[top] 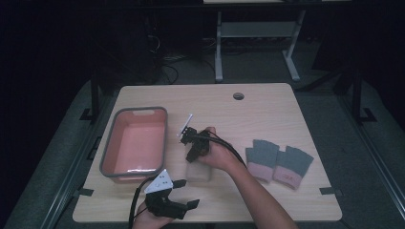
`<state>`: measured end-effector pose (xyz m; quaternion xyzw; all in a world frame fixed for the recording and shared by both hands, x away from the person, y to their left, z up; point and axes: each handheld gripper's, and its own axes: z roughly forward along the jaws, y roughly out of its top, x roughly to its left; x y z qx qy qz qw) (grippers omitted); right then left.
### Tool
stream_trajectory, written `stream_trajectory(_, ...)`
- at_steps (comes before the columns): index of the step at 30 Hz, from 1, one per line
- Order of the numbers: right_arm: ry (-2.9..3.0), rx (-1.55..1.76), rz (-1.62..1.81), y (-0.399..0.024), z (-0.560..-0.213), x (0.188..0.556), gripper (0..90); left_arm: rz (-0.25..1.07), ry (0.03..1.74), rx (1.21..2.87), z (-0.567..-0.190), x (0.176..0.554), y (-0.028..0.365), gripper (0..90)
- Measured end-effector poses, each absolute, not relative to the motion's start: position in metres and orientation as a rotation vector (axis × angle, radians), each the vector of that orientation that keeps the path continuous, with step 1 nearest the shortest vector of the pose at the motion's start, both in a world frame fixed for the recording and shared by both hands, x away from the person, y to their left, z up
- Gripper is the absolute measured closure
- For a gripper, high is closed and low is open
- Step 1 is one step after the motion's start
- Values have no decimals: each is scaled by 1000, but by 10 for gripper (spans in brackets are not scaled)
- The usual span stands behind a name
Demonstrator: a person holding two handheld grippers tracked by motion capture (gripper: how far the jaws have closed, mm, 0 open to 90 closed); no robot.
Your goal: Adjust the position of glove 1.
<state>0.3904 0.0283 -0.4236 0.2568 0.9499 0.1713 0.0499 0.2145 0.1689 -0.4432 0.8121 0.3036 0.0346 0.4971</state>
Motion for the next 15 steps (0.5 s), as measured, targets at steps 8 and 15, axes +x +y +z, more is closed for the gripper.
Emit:
stream_trajectory(8, 2893, 793, 513, 16, -424, 389, 357, 82, 740, 1966, -444, 215, 168, 168)
stream_trajectory(15, 2893, 818, 510, 3, -423, 388, 360, 75, 752, 1962, -445, 217, 167, 168)
